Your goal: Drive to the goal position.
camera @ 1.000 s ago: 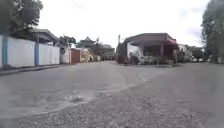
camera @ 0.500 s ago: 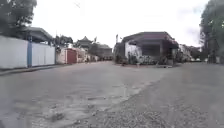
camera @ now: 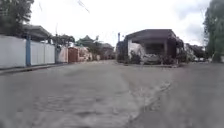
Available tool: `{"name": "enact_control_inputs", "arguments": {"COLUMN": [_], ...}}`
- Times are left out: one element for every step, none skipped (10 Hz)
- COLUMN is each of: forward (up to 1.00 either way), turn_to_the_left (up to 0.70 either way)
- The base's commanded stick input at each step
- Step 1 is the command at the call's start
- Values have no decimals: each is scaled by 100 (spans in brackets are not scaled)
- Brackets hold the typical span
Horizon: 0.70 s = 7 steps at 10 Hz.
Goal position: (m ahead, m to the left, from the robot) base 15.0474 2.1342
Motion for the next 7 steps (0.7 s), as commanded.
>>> {"name": "enact_control_inputs", "arguments": {"forward": [100, 100, 100, 100, 100, 100, 100], "turn_to_the_left": [1, 1, 1, 1, 1, 1, 1]}}
